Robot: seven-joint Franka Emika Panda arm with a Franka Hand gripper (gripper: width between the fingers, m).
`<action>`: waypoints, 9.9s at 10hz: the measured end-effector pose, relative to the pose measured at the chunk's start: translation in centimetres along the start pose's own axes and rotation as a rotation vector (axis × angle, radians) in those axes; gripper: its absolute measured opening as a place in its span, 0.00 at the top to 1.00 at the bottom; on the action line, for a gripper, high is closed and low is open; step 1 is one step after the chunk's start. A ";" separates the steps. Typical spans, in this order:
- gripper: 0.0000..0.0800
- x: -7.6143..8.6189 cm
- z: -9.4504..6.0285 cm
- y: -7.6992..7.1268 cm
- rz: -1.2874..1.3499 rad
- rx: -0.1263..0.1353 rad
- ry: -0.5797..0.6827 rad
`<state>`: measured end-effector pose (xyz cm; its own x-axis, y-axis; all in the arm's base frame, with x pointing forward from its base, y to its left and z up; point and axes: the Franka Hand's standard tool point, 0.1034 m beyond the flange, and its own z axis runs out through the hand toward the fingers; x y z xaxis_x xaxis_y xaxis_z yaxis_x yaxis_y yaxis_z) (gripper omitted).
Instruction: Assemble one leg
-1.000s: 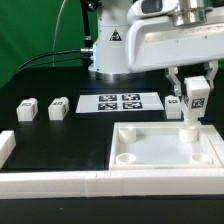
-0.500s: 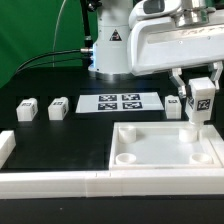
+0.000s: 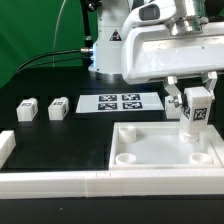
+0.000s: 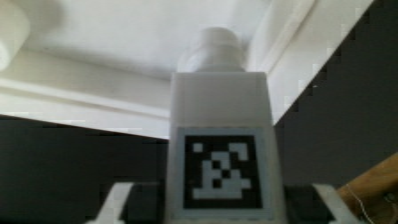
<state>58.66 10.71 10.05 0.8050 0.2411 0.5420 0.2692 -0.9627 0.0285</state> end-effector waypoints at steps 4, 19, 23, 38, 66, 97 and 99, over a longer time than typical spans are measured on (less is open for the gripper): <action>0.63 2.3 0.8 -0.4 -0.010 0.009 -0.005; 0.63 1.4 2.8 0.2 -0.033 -0.002 0.034; 0.63 1.0 3.1 0.3 -0.030 -0.005 0.042; 0.19 0.8 3.3 0.7 -0.021 -0.005 0.018; 0.63 3.2 3.6 1.3 0.036 0.118 -0.660; 0.19 2.5 4.1 0.4 1.388 -0.271 -0.631; 0.19 2.1 4.4 0.7 1.193 -0.204 -0.646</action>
Offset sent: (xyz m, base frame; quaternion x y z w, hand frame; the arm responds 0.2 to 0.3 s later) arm 0.0234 0.0114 0.0041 -0.0128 -0.0099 0.0017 0.9999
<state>62.89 11.05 7.47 0.6074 -0.7786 -0.1576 -0.7905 -0.6121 -0.0224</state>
